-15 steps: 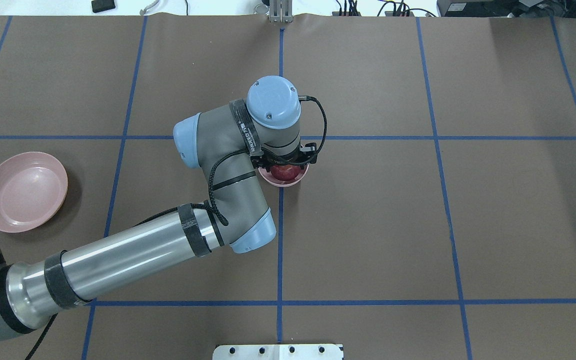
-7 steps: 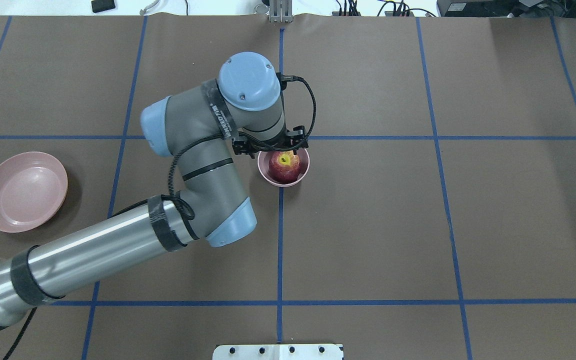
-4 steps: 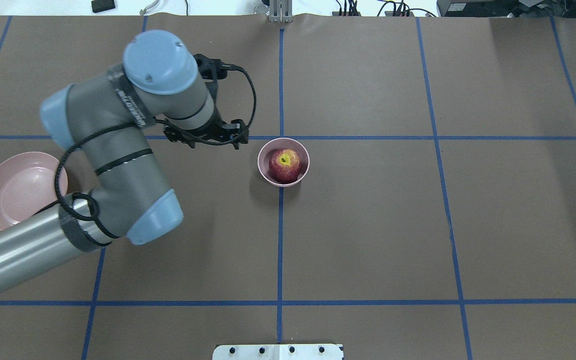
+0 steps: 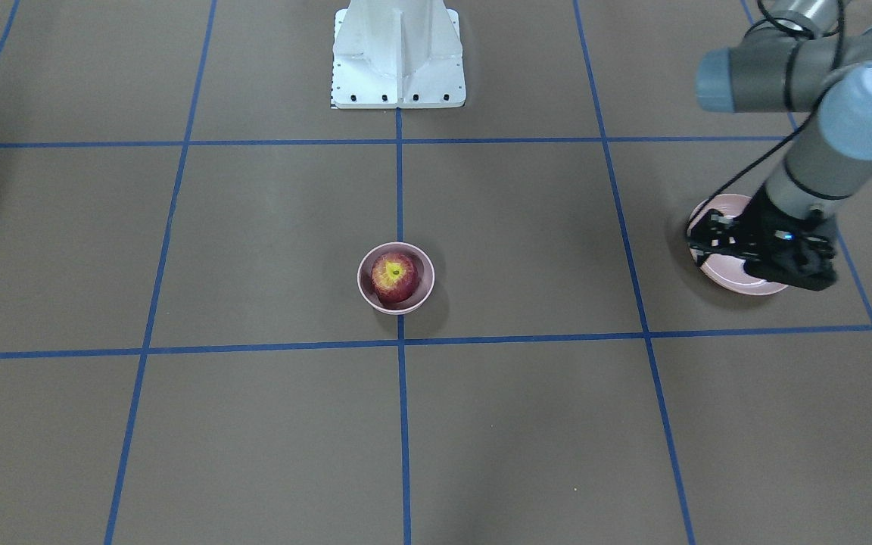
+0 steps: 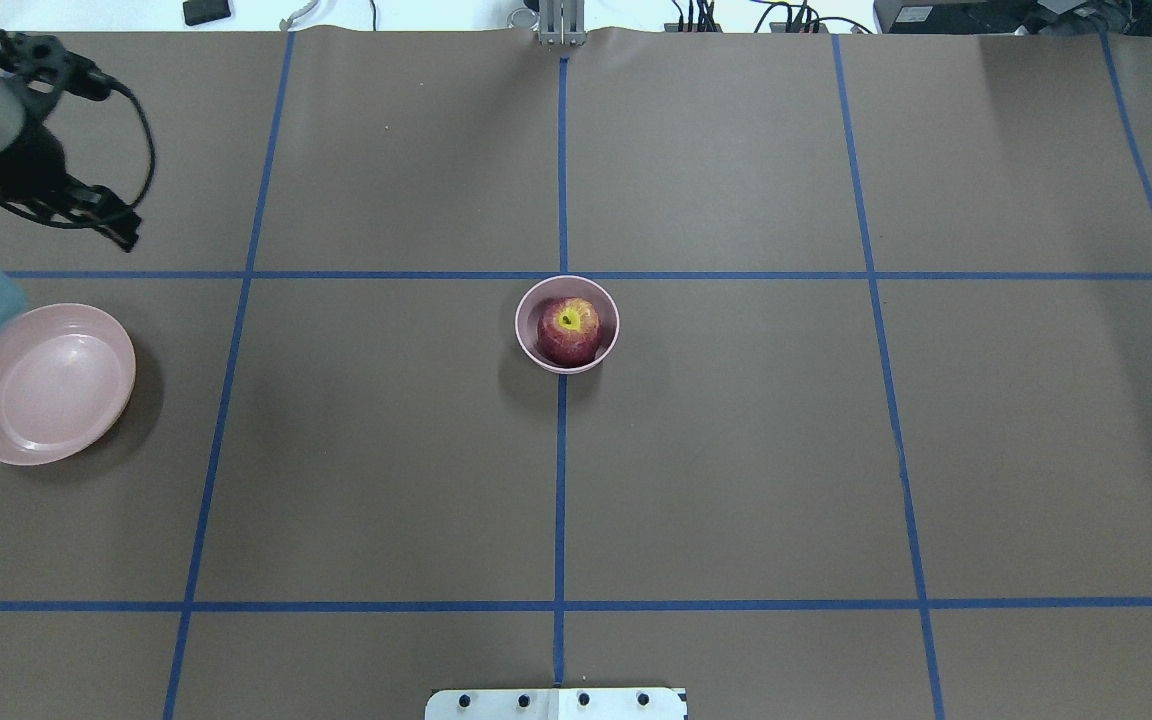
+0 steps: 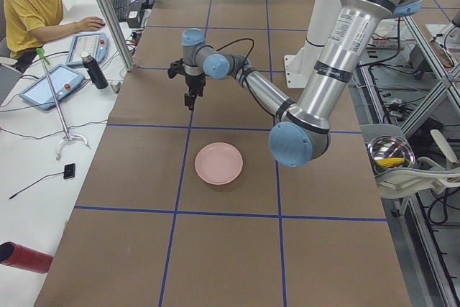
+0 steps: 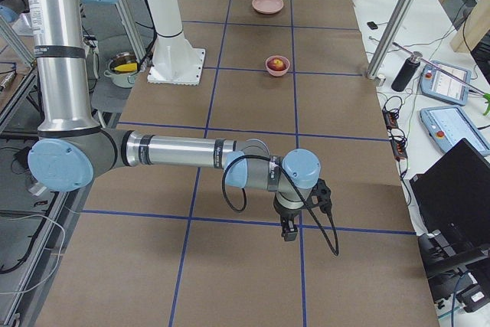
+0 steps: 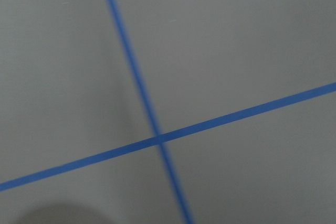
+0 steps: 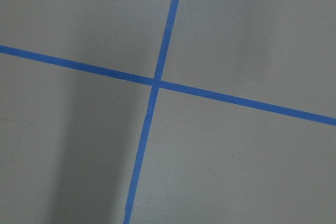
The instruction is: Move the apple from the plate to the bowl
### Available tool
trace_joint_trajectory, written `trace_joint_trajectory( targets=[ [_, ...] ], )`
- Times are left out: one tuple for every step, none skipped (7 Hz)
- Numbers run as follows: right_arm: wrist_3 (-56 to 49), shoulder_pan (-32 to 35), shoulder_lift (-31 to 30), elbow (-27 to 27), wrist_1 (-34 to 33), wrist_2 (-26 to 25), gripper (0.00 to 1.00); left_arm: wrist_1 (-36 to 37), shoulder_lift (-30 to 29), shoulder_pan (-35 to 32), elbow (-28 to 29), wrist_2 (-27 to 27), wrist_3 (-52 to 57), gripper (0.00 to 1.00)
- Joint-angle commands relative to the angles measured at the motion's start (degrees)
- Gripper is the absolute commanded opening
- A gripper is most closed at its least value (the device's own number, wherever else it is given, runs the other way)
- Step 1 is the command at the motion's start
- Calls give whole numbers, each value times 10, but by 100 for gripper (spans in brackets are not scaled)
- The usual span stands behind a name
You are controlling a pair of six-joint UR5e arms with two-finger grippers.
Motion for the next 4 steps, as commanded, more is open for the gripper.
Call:
trace_joint_trajectory(
  targets=[
    [10, 1, -1, 2, 0, 0, 100, -2, 74, -161, 54, -63, 207, 98],
    [10, 1, -6, 3, 0, 1, 100, -1, 88, -205, 79, -61, 263, 98],
    [10, 1, -9, 4, 2, 1, 100, -3, 115, -244, 102, -50, 266, 98],
    [11, 1, -8, 3, 2, 1, 100, -9, 120, -261, 126, -53, 268, 98]
  ],
)
